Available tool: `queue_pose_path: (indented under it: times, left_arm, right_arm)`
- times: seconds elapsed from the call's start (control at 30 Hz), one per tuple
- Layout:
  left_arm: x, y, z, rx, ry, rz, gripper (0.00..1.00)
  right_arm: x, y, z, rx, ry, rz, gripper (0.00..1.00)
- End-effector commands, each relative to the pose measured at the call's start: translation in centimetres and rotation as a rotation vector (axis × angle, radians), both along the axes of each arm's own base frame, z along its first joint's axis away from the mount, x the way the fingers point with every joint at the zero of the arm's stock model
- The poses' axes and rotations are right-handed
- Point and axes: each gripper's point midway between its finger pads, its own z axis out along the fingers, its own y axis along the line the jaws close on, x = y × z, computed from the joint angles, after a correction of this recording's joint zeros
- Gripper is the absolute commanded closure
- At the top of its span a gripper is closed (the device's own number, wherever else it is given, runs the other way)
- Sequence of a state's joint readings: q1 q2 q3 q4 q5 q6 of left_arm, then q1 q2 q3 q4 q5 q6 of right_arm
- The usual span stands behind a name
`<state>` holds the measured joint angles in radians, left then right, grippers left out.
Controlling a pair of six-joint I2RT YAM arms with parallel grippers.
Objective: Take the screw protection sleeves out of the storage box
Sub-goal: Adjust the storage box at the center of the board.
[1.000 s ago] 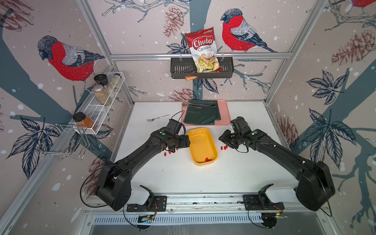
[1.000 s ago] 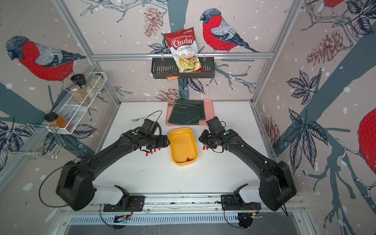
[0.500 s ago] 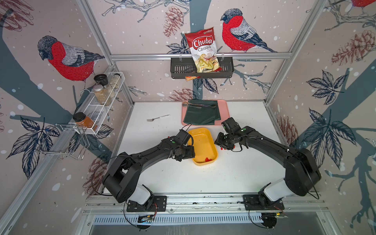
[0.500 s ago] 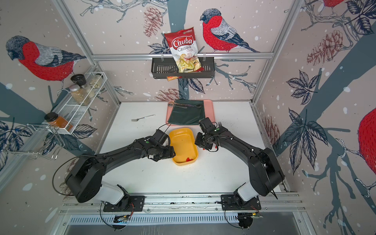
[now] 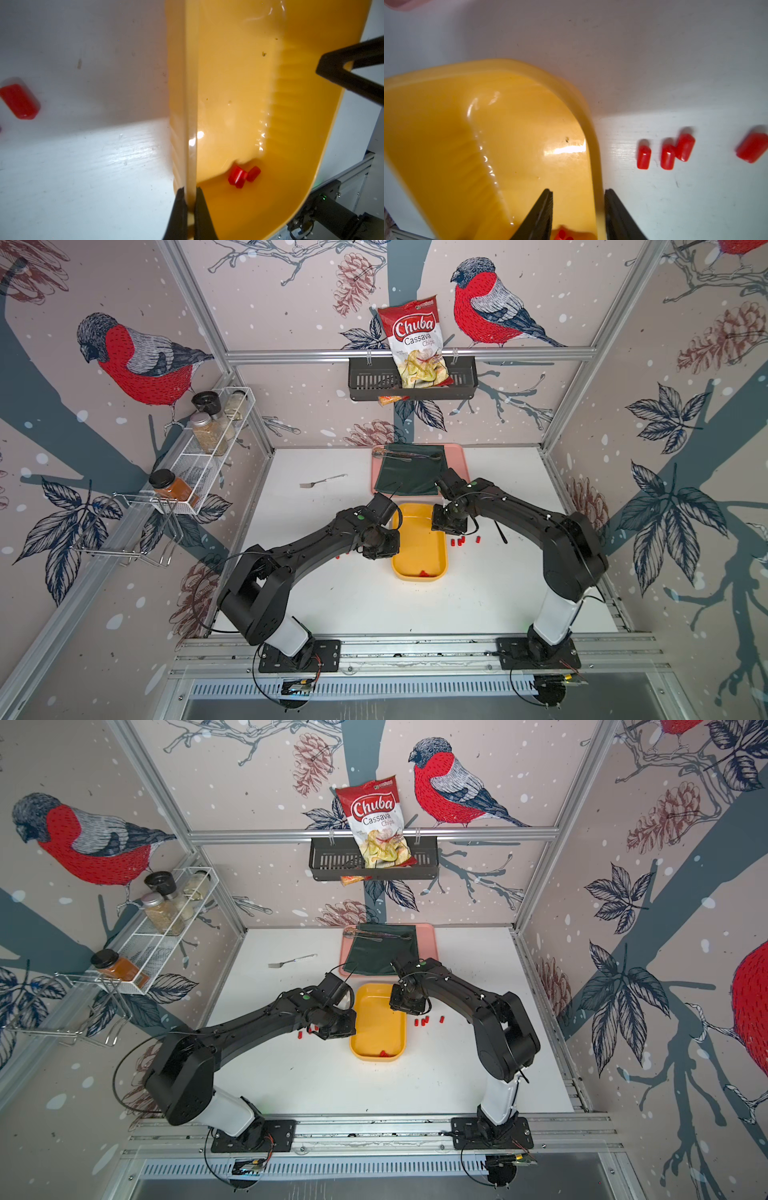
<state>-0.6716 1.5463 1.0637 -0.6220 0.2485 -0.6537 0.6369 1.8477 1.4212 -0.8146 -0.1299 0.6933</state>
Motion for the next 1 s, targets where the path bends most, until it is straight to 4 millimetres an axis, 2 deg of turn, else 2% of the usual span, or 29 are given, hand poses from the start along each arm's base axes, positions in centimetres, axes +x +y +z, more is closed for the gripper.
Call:
queue_pose_path:
  times: [0.0, 0.17, 0.33, 0.6, 0.67, 0.97]
  left_arm:
    - [-2.8, -0.4, 0.8, -0.046, 0.122, -0.105, 1.00]
    - [-3.7, -1.1, 3.8, -0.139, 0.177, -0.173, 1.00]
    - [-3.2, -1.3, 7.1, -0.260, 0.203, -0.166, 0.97]
    - [-0.4, -1.1, 11.1, -0.438, 0.191, -0.115, 0.95]
    - [0.1, -1.3, 11.4, -0.457, 0.188, -0.110, 0.95]
    - [0.8, -1.8, 10.9, -0.472, 0.189, -0.104, 0.95]
  right_arm:
    - [-0.1, 0.0, 0.1, -0.050, 0.031, 0.074, 0.55]
    - [0.6, 0.9, -1.0, -0.023, 0.095, 0.118, 0.56]
    - [0.2, 2.5, -2.7, 0.056, 0.200, 0.180, 0.62]
    - [-1.3, 4.7, -3.2, 0.088, 0.313, 0.313, 0.87]
    - [-1.9, 5.3, -3.5, 0.133, 0.341, 0.327, 0.90]
    - [-3.2, 4.8, -4.9, 0.105, 0.394, 0.347, 0.92]
